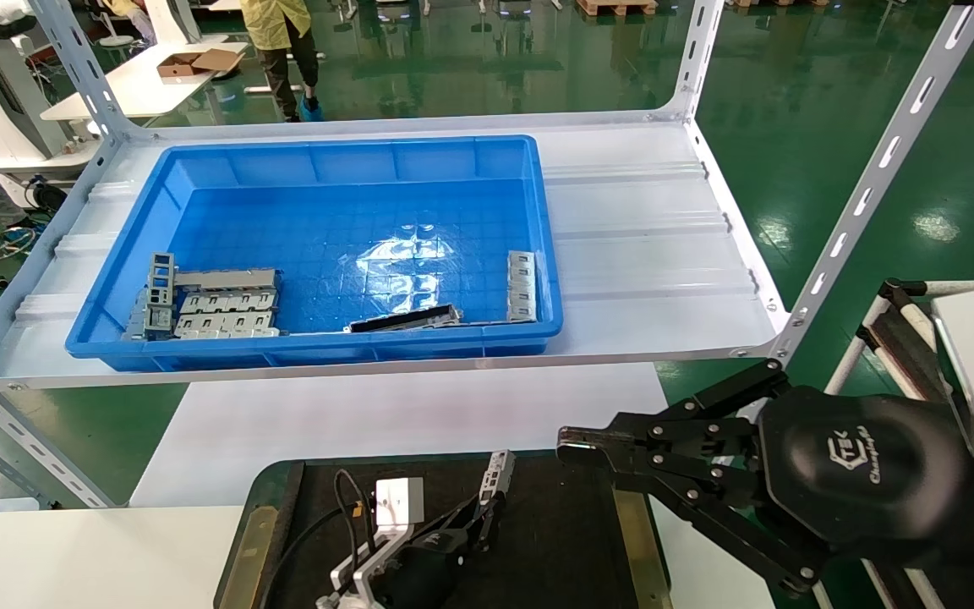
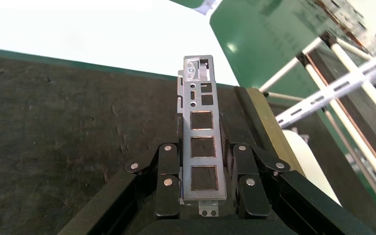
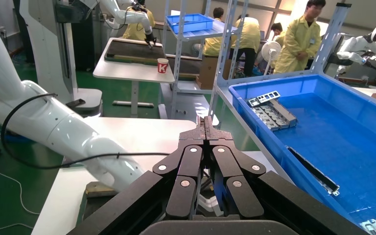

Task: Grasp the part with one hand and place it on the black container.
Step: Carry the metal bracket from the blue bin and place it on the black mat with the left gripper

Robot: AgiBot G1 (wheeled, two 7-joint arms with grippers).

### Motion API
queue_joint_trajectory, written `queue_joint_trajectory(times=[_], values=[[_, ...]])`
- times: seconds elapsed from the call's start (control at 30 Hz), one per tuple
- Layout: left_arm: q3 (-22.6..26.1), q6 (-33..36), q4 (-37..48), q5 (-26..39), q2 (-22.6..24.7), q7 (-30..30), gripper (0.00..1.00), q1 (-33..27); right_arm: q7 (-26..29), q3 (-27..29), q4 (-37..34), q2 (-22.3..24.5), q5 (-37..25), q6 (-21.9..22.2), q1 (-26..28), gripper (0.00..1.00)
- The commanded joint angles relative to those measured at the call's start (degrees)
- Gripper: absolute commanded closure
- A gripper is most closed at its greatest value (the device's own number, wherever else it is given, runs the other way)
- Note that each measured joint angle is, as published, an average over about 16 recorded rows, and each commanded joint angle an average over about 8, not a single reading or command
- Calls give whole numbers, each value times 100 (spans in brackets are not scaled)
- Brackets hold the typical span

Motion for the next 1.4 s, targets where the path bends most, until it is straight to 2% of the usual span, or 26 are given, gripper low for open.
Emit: queue_joint_trajectory(times=[0.03,0.33,0.67,1.03,1.4], values=[[58,-244,93,28,124,-130,100,-23,0,0,0,0,0,0,0,100],[463,-842,273,-215,223,-433,100,-132,0,-1,0,0,0,0,0,100],[946,-1417,372,-626,203,-436,100,-193,-1,-1,0,1,1,1,0,100],[1449,-1876,438,-1328,174,-189,100,-293,-1,-2,0,1,1,1,1,100],[2034,-2375,345,-2338,136,330,100,-427,-1,-3,0,1,2,1,1,100]])
